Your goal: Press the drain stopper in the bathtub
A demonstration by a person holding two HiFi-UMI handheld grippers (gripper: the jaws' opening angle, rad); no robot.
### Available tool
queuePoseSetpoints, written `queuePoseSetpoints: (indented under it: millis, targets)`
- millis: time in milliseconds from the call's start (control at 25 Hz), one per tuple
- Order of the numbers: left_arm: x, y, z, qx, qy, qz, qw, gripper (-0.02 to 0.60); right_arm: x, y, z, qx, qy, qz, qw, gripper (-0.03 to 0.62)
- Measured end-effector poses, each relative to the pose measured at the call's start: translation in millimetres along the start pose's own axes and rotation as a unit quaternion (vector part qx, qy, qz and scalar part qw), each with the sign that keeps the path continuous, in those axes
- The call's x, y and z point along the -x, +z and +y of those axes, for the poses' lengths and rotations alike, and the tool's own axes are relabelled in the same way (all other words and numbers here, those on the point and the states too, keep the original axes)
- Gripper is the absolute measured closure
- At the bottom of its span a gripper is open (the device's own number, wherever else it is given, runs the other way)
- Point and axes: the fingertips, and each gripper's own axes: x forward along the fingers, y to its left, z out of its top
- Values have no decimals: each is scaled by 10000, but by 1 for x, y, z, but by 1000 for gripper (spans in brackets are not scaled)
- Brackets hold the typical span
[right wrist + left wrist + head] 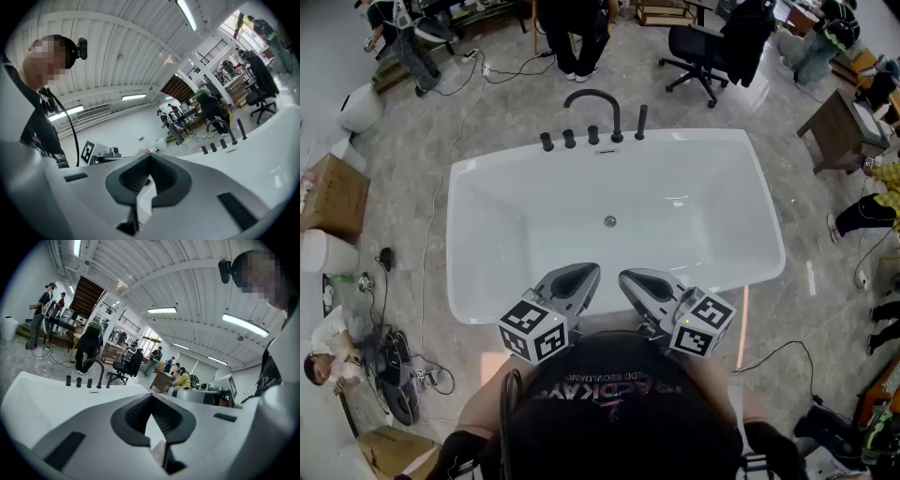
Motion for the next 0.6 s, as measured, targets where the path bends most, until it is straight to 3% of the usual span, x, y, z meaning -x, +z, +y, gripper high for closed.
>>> queuePoseSetpoints:
  millis: [600]
  targets:
    - [-1,3,-4,-17,35,-10,10000,574,3,4,0,7,24,-17,10000,583]
